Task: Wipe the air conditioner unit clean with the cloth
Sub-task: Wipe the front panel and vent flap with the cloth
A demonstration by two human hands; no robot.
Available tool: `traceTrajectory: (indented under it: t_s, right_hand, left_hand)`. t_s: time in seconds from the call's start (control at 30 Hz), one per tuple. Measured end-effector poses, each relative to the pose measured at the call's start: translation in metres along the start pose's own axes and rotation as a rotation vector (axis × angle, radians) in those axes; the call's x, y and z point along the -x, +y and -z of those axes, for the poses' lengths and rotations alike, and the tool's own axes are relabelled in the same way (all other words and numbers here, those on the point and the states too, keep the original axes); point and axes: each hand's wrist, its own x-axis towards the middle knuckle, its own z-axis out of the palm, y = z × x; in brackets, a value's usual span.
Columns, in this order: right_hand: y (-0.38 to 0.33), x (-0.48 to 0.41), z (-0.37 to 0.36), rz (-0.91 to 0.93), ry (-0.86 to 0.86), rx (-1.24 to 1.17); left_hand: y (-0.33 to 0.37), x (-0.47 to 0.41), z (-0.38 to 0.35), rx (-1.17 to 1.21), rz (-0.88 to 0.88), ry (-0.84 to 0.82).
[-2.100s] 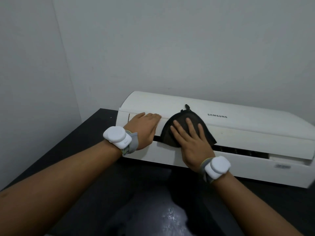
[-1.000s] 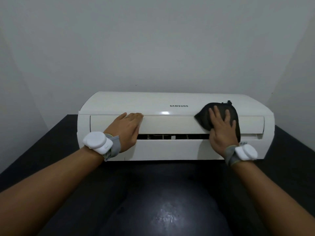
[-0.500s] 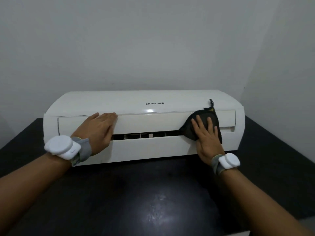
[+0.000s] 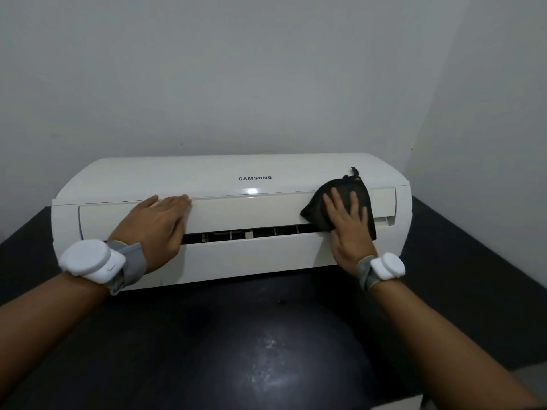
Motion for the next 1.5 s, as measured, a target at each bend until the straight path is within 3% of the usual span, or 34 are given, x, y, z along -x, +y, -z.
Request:
traceTrajectory:
  t_s: [0.1, 0.27, 0.53, 0.8, 0.97, 1.23, 1.5]
  right_hand:
    - [0.024, 0.001, 0.011, -0.104, 0.019, -0.023]
    - [0.056, -0.002, 0.033, -0.378, 0.191, -0.167]
    - [0.023, -0.001, 0.007, -0.572, 0.317, -0.372]
    - [0.055, -0.024, 0.049, -0.580, 0.224, -0.245]
    - [0.076, -0.010, 0.064, -0.789, 0.169, -0.293]
    - [0.054, 0.036, 0.025, -0.668, 0.148, -0.235]
    - [0.009, 0.046, 0.003, -0.803, 0.055, -0.313]
  left_hand:
    - [-0.001, 0.000, 0.000, -0.005, 0.003, -0.004]
    - [-0.001, 0.001, -0.001, -0.011, 0.015, -0.012]
    - [0.002, -0.001, 0.003, -0.007, 0.029, -0.008]
    - [-0.002, -0.003, 0.006, -0.001, 0.029, -0.020]
    - [0.001, -0.001, 0.005, -0.012, 0.017, -0.023]
    - [0.002, -0.003, 0.006, -0.006, 0.005, 0.000]
    - [0.002, -0.006, 0.007, -0.010, 0.027, -0.017]
